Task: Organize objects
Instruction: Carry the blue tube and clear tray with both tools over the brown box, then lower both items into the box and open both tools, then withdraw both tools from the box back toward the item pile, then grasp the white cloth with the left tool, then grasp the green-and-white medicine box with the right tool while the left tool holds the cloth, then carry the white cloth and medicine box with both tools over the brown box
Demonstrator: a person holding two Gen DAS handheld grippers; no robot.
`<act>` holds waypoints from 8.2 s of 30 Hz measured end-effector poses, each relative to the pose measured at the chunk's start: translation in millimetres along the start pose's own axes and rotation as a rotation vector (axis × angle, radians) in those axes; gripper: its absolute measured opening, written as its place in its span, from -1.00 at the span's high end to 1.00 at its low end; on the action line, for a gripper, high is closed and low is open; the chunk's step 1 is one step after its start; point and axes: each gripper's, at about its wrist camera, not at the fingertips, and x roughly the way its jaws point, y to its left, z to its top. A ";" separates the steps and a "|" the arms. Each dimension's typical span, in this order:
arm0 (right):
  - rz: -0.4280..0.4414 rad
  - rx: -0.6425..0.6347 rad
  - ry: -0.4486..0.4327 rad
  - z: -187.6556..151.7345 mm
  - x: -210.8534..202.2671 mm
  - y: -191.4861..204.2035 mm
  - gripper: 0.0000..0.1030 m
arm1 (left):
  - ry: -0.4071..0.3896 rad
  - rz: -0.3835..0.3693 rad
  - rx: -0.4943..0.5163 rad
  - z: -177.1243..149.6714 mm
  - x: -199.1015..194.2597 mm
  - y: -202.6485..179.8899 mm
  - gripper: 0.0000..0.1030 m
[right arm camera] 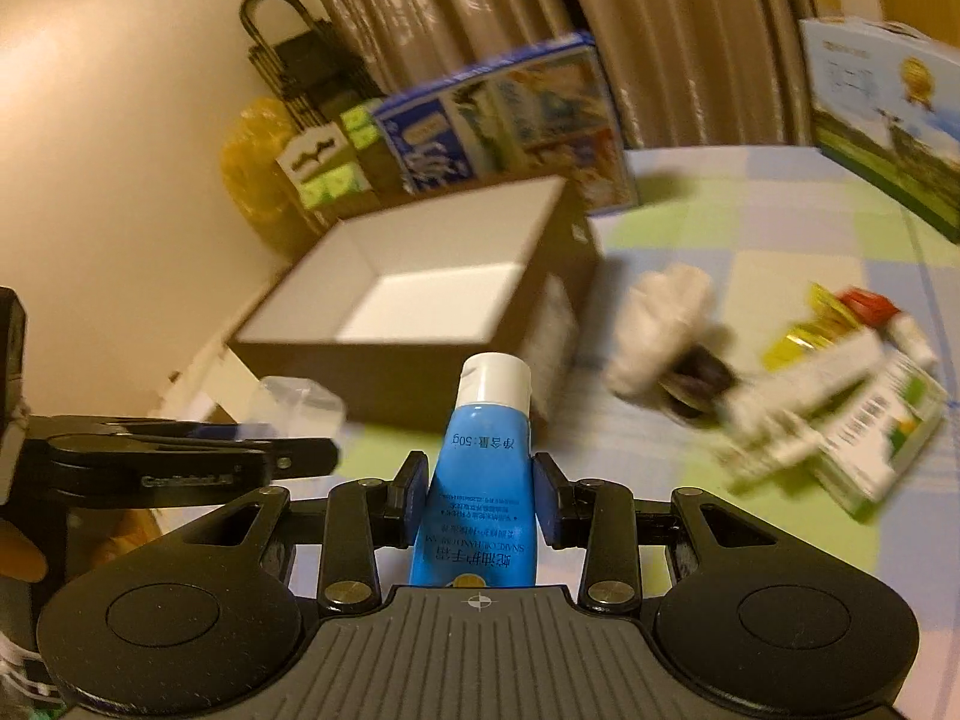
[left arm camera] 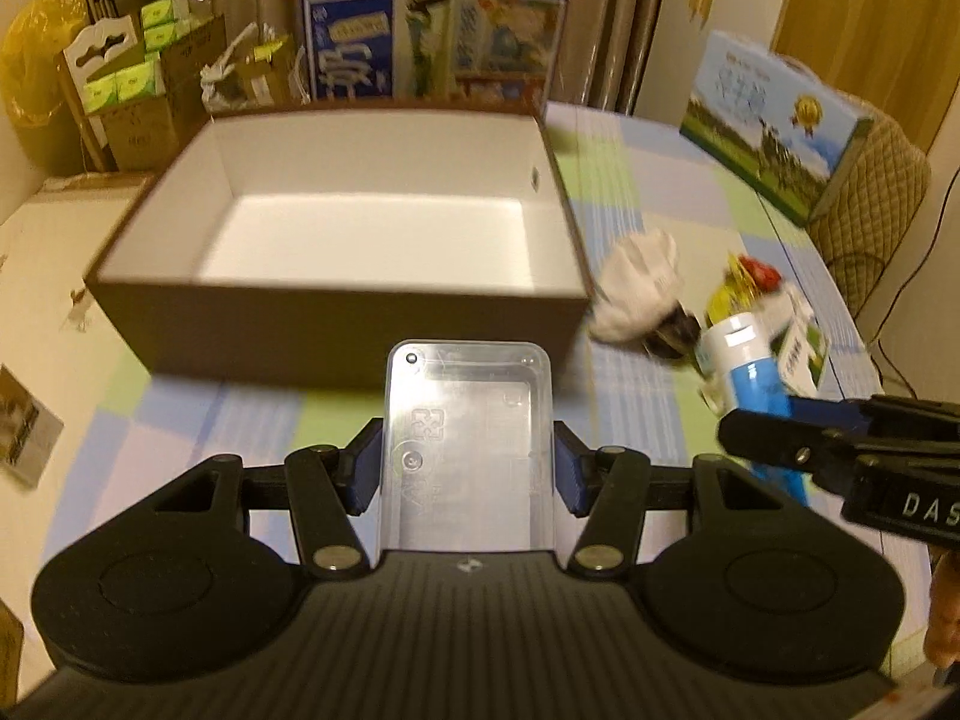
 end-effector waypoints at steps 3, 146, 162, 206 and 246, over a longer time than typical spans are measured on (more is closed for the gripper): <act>0.024 -0.011 -0.012 15.6 19.4 21.4 0.34 | -0.019 -0.009 0.003 19.1 2.9 21.8 0.00; -0.332 0.311 0.074 -26.0 -81.4 -95.2 -0.27 | 0.210 -0.222 0.203 7.0 43.9 -109.2 -0.61; -0.473 0.415 0.007 -13.6 -99.0 -170.4 -0.27 | 0.151 -0.185 0.356 78.1 101.7 -154.9 -0.44; -0.467 0.487 0.070 25.4 -1.9 -216.5 -0.27 | 0.030 -0.165 0.083 156.7 124.4 -100.5 0.55; -0.604 0.167 0.218 -10.3 -1.1 -217.5 -0.11 | -0.032 -0.239 -0.091 114.6 29.9 -49.4 0.56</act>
